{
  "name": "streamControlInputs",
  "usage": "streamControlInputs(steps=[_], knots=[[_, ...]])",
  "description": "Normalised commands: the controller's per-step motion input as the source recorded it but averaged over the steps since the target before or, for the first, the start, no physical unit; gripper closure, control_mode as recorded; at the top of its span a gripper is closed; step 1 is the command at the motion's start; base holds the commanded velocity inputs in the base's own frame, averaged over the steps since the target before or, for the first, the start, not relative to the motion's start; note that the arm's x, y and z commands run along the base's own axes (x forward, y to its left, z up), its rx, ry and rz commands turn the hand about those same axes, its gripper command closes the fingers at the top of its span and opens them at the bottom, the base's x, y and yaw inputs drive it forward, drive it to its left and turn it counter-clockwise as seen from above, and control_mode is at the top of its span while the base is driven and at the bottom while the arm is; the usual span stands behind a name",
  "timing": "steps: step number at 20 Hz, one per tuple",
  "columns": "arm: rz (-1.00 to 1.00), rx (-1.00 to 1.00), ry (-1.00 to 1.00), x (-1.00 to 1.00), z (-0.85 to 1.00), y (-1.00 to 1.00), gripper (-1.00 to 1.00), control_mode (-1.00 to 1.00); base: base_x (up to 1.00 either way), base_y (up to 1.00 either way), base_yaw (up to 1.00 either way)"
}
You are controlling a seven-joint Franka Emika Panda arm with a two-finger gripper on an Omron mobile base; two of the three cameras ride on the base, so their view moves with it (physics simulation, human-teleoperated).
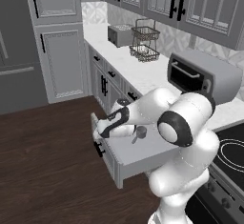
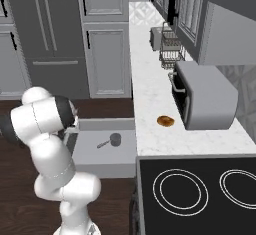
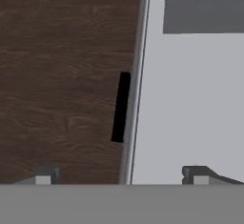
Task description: Pick the measuring cup from the drawer and place it on the counter.
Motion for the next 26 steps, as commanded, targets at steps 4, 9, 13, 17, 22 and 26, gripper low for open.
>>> streamControlInputs(steps=[4,9,13,17,22,26], knots=[[-0.22,-0.08,0.02,0.0,1.0,-0.61,-1.0,-1.0,0.0,0.0,0.0],[-0.36,-0.04,0.08,0.0,0.75,-0.82,-1.0,-1.0,0.0,0.0,0.0],[-0.54,-0.02,0.13,0.11,0.12,-0.73,-1.0,-1.0,0.0,0.0,0.0],[-0.41,-0.03,0.39,0.02,-0.1,-0.68,-1.0,-1.0,0.0,0.0,0.0],[-0.05,0.0,0.2,0.33,-0.17,-0.38,-1.0,-1.0,0.0,0.0,0.0],[0.0,0.0,0.0,0.09,-0.25,0.01,-1.0,-1.0,0.0,0.0,0.0]])
